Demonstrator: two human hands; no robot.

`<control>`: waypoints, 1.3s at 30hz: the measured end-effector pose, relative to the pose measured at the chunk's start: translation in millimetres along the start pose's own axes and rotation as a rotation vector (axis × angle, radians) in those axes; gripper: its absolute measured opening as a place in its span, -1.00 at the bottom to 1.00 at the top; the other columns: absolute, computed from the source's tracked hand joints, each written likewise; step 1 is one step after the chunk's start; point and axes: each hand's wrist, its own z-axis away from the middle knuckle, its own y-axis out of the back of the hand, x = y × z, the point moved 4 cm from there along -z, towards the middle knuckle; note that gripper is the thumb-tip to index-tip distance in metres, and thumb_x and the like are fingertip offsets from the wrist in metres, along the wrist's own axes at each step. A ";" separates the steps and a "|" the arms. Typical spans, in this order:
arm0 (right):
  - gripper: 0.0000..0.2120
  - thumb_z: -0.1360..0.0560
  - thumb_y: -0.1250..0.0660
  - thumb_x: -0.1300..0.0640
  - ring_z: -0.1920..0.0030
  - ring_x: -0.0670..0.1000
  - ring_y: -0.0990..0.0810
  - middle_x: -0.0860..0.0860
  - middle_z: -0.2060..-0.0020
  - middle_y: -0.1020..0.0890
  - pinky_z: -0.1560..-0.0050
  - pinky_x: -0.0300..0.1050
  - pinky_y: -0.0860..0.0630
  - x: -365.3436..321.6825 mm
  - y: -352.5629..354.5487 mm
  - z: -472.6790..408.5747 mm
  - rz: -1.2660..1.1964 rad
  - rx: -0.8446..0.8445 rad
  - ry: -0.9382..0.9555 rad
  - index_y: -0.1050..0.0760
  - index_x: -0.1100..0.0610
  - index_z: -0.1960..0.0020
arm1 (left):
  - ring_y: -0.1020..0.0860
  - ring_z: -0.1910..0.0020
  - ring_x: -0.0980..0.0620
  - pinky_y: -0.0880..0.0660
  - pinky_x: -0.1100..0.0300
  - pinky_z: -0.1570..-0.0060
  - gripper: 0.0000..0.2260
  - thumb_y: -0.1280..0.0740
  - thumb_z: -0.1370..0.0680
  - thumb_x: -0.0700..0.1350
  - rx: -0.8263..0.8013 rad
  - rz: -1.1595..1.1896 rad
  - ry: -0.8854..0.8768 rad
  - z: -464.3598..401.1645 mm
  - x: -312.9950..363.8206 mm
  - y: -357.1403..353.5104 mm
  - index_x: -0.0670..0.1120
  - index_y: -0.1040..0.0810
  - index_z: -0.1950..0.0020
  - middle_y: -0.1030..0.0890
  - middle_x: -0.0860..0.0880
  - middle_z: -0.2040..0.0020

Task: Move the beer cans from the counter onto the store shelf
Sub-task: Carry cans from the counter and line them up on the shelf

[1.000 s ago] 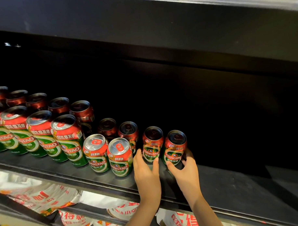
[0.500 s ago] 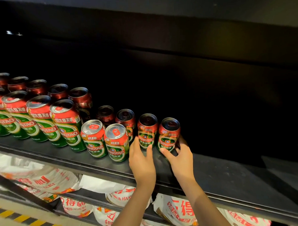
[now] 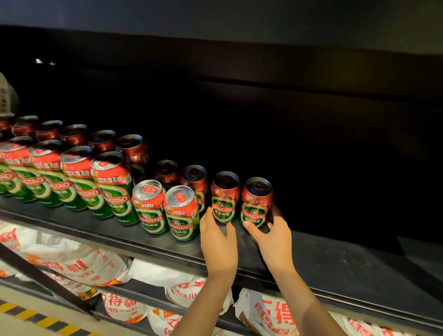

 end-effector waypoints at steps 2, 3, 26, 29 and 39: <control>-0.50 -0.38 -0.49 0.06 -0.07 -0.12 -0.47 -0.03 -0.07 -0.52 -0.08 -0.23 -0.41 1.0 -0.2 -0.7 -0.003 -0.007 -0.018 -0.41 0.12 -0.25 | -0.31 -0.39 0.01 -0.26 0.23 -0.29 -0.49 -0.30 -0.54 -0.17 -0.042 0.012 0.028 3.7 2.6 3.2 -0.10 -0.24 -0.46 -0.34 -0.04 -0.41; -0.49 -0.38 -0.49 0.05 -0.09 -0.11 -0.48 -0.04 -0.08 -0.52 -0.09 -0.22 -0.42 -0.1 -0.1 -0.5 -0.006 -0.015 -0.024 -0.40 0.10 -0.26 | -0.31 -0.39 0.02 -0.25 0.26 -0.26 -0.48 -0.31 -0.53 -0.17 -0.076 0.005 0.038 6.0 3.9 5.4 -0.11 -0.22 -0.47 -0.33 -0.04 -0.41; -0.79 -0.53 -0.32 0.10 -0.08 -0.15 -0.54 -0.15 -0.06 -0.59 -0.05 -0.22 -0.48 17.0 20.7 313.2 0.020 0.372 -0.408 -0.48 -0.09 -0.14 | -0.55 -0.03 0.15 -0.49 0.23 -0.07 -0.81 -0.34 -0.51 -0.17 -1.166 -0.119 -0.201 88.6 -69.6 130.8 0.06 -0.53 -0.08 -0.59 0.10 -0.04; -0.84 -0.52 -0.34 0.12 -0.05 -0.12 -0.56 -0.11 0.00 -0.61 -0.04 -0.25 -0.47 19.9 9.1 388.2 0.022 0.453 -0.528 -0.50 -0.06 -0.08 | -0.52 0.01 0.18 -0.43 0.40 0.06 -0.84 -0.30 -0.54 -0.20 -1.351 -0.165 -0.272 125.0 -87.9 143.0 -0.01 -0.53 -0.09 -0.56 0.09 -0.01; -0.85 -0.51 -0.34 0.11 -0.07 -0.15 -0.57 -0.12 0.01 -0.63 0.06 -0.47 -0.38 -1.5 4.0 638.5 -0.002 0.901 -0.863 -0.53 0.00 -0.07 | -0.53 0.01 0.19 -0.39 0.53 0.13 -0.82 -0.29 -0.54 -0.20 -1.885 -0.244 -0.500 322.7 -93.6 183.8 -0.04 -0.53 -0.13 -0.58 0.06 0.00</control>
